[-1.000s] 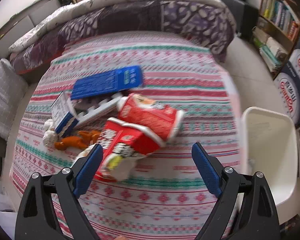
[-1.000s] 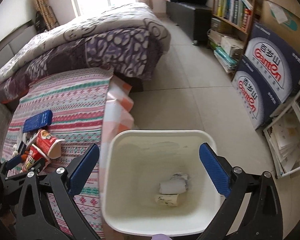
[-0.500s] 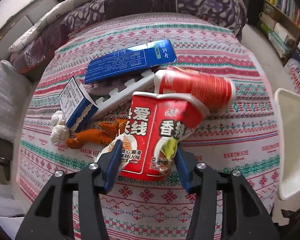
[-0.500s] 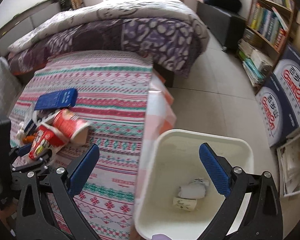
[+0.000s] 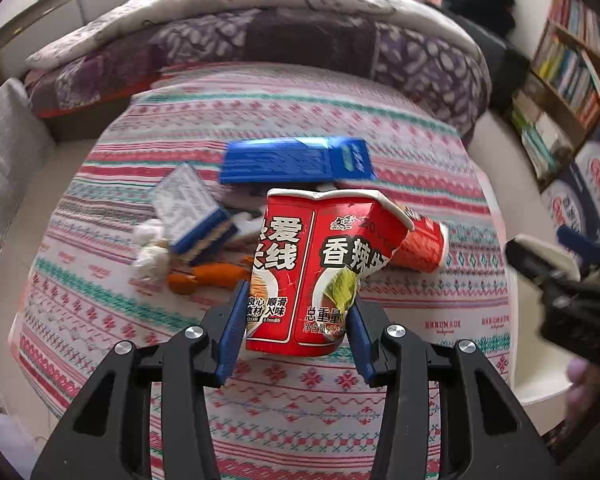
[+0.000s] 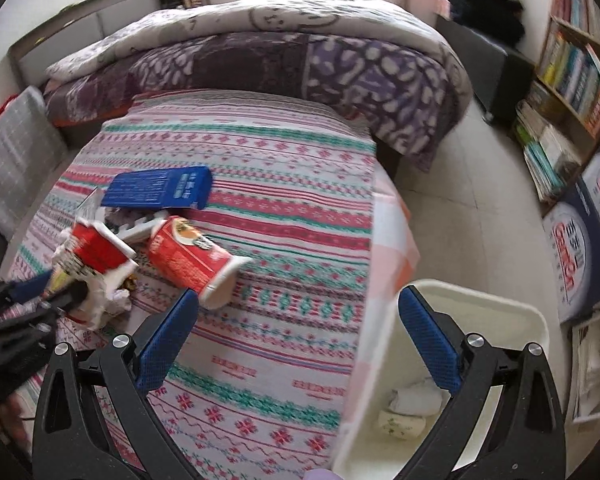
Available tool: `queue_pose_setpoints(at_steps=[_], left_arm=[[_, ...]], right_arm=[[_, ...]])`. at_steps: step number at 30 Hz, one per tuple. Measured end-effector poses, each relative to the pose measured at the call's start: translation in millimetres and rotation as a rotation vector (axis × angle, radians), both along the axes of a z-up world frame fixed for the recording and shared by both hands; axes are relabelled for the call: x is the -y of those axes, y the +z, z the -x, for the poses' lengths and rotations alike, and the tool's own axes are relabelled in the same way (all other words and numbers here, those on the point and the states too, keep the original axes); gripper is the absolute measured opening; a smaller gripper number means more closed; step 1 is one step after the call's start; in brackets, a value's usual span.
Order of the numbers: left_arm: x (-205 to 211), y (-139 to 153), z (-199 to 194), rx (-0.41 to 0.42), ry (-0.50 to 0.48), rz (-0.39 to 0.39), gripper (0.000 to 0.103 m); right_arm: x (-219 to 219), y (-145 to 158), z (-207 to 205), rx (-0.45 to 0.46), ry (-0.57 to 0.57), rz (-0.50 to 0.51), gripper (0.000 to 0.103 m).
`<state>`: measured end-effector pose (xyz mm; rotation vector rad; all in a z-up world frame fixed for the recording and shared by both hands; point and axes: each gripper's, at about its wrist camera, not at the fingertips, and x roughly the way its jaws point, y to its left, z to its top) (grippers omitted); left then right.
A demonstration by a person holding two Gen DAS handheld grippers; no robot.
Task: Collect trash
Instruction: 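Grasp the red carton with the right tool while left tool holds the noodle cup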
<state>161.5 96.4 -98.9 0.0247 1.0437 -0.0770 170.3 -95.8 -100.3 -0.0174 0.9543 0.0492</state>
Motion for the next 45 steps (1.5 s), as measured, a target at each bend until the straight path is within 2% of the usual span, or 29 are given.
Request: queue_pose_setpoints(at_steps=[8,16,20,22,26,27,30,36,45], left_arm=[[-49,22,10,0.049,0.102,0.035,0.045],[-93,29,21,0.058,0.197,0.056,0.045],[-104,29,26,0.056,0.211,0.063,0.046],[-107,29,28,0.056,0.216,0.059,0.046],[-118,25,28,0.045,0.238,0.062,0.046],[-121,24,29,0.043,0.245,0.063,0.046],[-127,21,30,0.041,0.272,0.063,0.046],[-133,22,33,0.057,0.308,0.078,0.046],[-140,37,38,0.147,0.375,0.097,0.046]], right_arm=[[-47,-16,-18,0.007,0.111,0.034,0.096],[-85,-40,-32,-0.001,0.210,0.129,0.096],[-92,-57,-41,-0.035,0.218,0.183,0.096],[-91,-62,-43,-0.045,0.208,0.169,0.095],[-91,-69,-46,-0.069,0.188,0.143,0.072],[-92,-69,-45,-0.064,0.184,0.143,0.062],[-92,-65,-43,-0.045,0.168,0.114,0.044],[-96,-49,-35,0.015,0.160,0.063,0.039],[-96,-3,-17,0.134,0.144,-0.090,0.035]])
